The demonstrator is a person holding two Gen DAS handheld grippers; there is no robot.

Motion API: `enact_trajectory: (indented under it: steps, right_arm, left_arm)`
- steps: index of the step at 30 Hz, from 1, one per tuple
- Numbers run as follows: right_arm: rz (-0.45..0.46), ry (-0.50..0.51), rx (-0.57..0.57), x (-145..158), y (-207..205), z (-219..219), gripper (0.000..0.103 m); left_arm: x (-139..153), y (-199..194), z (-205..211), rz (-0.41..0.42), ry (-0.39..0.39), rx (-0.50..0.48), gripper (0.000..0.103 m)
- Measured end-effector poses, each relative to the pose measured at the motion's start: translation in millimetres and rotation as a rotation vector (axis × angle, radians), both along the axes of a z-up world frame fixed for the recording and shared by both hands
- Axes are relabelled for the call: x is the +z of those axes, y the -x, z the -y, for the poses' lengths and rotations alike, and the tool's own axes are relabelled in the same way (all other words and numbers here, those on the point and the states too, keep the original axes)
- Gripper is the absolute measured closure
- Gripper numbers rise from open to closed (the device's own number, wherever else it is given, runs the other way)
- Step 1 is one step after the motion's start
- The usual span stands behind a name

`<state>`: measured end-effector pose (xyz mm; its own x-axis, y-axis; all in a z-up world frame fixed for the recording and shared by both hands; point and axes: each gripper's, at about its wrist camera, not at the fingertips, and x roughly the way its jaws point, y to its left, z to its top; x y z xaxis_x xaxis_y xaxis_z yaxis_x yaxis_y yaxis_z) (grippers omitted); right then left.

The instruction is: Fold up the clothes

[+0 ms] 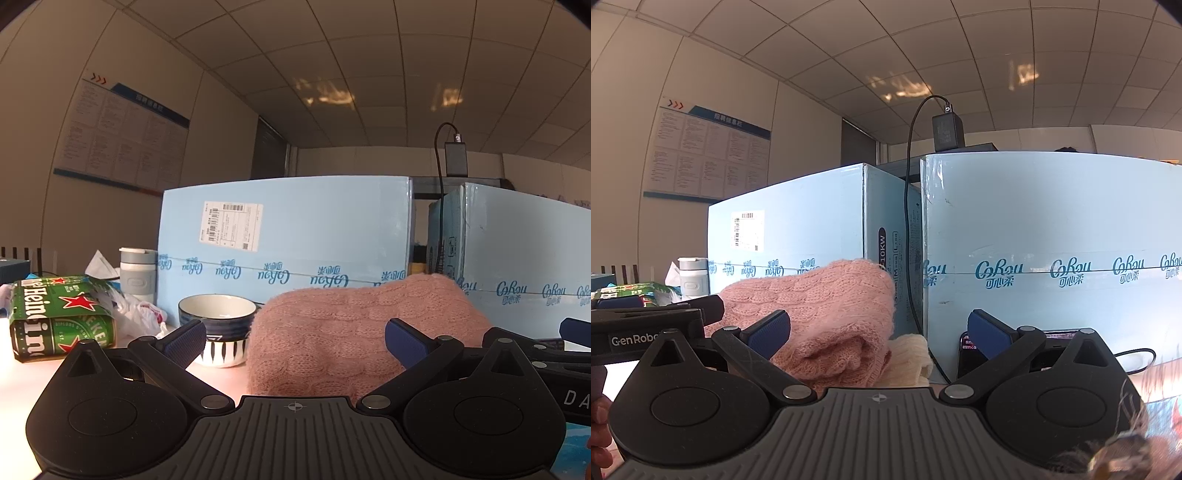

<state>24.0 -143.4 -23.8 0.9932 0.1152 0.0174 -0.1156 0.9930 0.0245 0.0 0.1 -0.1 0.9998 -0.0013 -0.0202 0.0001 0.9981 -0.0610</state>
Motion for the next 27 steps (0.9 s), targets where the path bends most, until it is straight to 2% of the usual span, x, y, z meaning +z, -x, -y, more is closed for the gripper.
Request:
enact_trajectory:
  steps: [27]
  right_arm:
    - [0.025,-0.005,-0.018,0.6,6.8,1.4,0.000]
  left_arm:
    - [-0.6,0.6,1.1,0.008,-0.004,-0.010,0.000]
